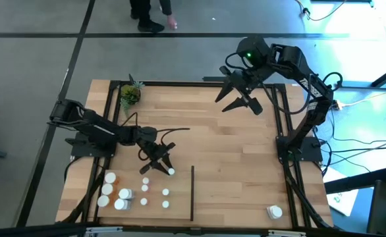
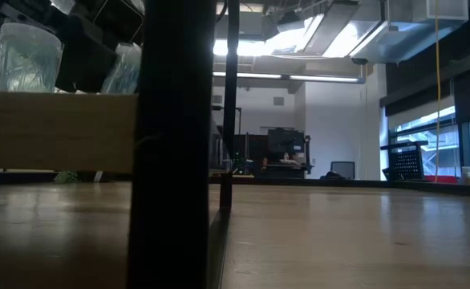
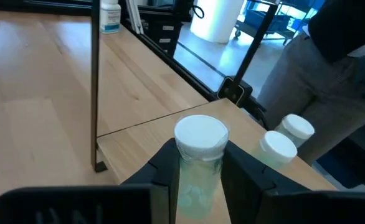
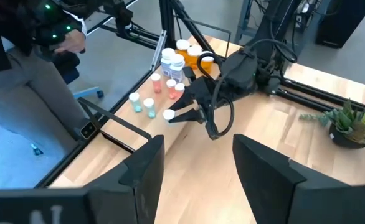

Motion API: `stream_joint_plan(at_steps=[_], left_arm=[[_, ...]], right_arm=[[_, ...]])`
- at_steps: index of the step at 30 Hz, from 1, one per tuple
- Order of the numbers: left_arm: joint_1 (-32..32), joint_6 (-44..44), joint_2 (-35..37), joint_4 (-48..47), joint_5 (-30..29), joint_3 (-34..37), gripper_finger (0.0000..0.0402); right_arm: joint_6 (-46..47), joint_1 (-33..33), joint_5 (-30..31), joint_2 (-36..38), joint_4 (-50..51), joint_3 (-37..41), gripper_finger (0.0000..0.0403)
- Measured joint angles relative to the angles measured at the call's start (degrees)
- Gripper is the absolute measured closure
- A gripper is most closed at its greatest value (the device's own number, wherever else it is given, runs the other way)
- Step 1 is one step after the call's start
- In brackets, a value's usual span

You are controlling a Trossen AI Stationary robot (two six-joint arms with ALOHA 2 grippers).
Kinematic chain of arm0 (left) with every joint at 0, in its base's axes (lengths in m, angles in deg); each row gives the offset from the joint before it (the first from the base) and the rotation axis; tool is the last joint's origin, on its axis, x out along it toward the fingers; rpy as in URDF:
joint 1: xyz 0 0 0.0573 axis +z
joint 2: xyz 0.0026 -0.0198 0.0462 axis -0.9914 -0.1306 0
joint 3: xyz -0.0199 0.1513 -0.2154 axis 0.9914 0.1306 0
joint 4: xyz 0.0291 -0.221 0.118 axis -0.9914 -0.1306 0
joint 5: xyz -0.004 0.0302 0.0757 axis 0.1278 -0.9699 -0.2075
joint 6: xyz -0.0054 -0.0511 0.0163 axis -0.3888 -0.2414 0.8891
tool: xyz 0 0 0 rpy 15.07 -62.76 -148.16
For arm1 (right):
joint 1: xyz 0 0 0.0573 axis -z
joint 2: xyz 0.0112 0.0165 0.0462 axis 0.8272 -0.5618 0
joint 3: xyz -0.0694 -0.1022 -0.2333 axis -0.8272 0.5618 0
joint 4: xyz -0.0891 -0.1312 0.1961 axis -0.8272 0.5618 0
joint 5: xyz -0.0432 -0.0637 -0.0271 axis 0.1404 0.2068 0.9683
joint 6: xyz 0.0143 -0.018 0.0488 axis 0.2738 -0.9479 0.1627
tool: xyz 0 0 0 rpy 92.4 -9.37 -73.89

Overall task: Pick and place medicine bottles onto shelf by color
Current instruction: Put the small blue pill bottle on the shelf aligned with the other small blue pill bottles

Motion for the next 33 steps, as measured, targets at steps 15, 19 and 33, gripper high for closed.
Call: stream_joint_plan(at_steps=[15, 19, 33], left_arm=[[-0.20, -1.41, 0.02, 0.00, -0.03, 0.00, 0.0322], [-1.17, -0.54, 0.04, 0.31, -0.77, 0.00, 0.0322], [-3.52, 10.27, 0.04, 0.31, -4.94, 0.00, 0.0322]], right_arm=[[0.04, 0.00, 0.11, 0.00, -0.79, 0.00, 0.0210], [0.04, 0.00, 0.13, 0.00, -0.79, 0.00, 0.0210], [0.06, 0.00, 0.09, 0.00, -0.79, 0.00, 0.0210]])
